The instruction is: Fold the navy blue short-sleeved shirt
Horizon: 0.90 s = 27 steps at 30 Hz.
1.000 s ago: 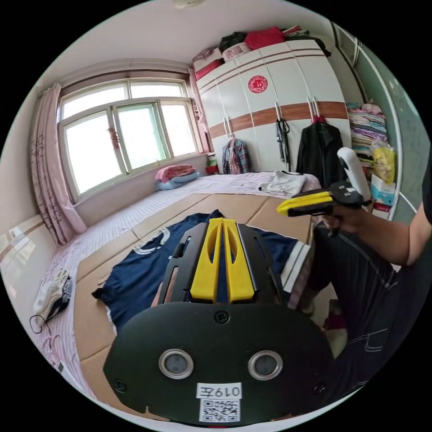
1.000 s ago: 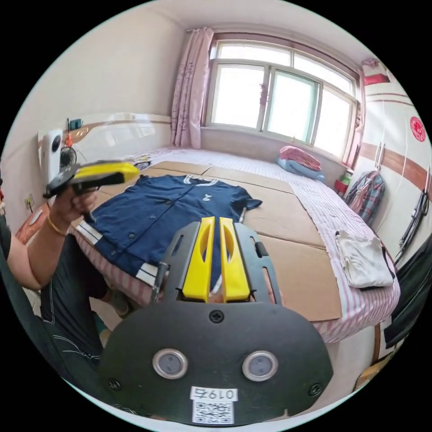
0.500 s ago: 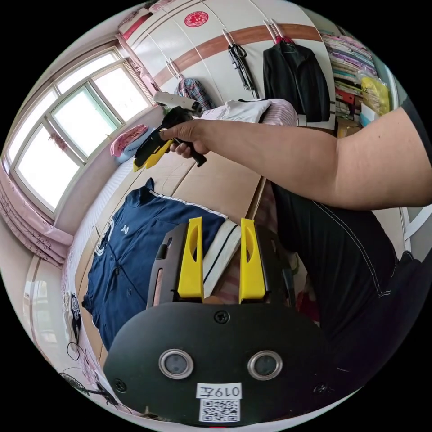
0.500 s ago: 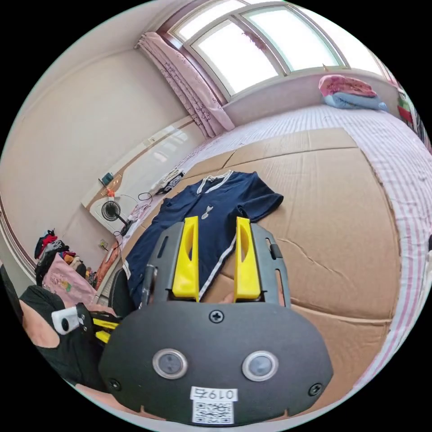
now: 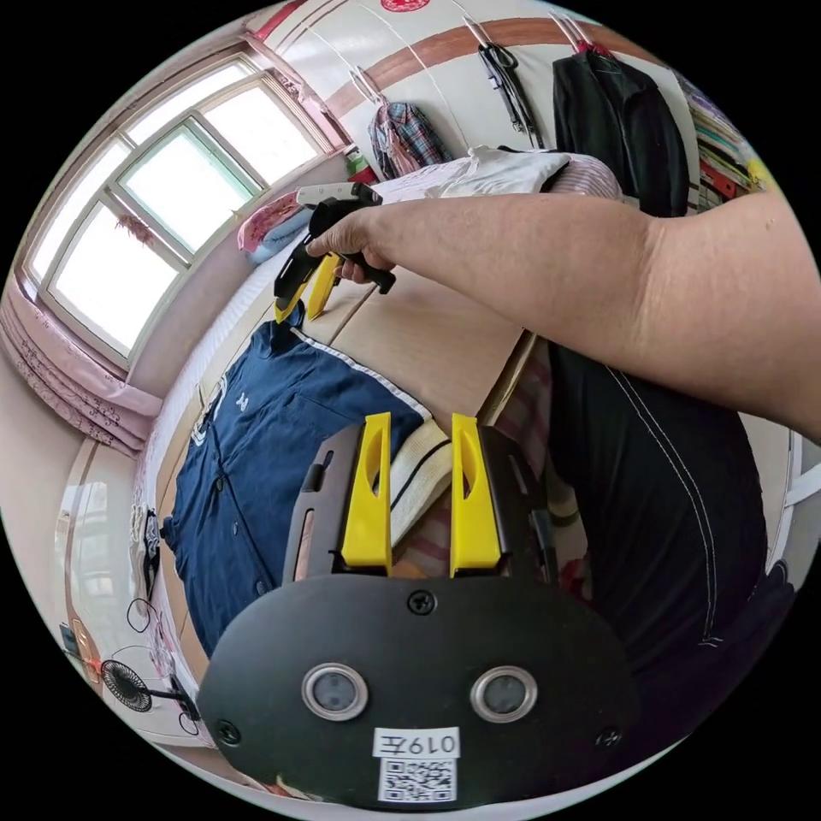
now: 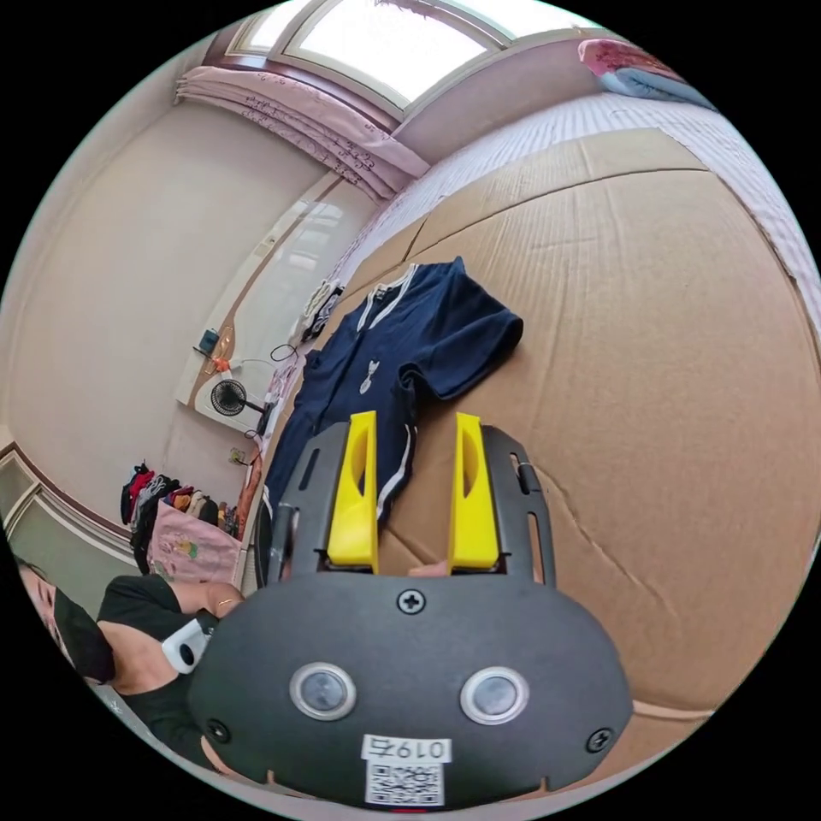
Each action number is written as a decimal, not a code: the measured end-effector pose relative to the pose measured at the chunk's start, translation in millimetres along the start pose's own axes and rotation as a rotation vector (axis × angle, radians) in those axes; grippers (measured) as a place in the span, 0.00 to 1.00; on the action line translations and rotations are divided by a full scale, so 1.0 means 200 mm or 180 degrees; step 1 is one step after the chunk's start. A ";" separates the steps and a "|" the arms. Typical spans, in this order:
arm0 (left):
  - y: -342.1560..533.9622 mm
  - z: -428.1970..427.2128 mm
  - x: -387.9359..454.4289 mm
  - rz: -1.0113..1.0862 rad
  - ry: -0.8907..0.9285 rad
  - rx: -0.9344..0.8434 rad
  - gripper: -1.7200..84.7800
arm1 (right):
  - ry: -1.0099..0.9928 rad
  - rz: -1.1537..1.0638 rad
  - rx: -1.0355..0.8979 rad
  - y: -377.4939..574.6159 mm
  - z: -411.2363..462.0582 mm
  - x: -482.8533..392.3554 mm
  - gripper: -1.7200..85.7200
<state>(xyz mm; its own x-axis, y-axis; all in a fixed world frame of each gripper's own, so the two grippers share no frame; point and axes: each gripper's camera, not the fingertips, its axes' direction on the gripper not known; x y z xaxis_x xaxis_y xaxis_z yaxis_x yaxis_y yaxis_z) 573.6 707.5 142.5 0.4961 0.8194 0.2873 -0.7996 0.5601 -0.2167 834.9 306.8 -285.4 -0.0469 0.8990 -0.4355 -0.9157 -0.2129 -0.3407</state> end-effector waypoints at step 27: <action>-0.36 0.11 -0.11 -0.0048 0.0273 -0.0162 0.04 | 0.0419 -0.0038 0.0117 -0.75 -0.21 0.52 0.03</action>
<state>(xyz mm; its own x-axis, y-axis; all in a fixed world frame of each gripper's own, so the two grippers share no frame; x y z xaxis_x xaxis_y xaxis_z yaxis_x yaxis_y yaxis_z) 612.5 647.4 171.8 0.5368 0.8171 0.2103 -0.7747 0.5761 -0.2607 983.8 415.7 -315.7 0.0147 0.8428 -0.5381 -0.9300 -0.1861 -0.3169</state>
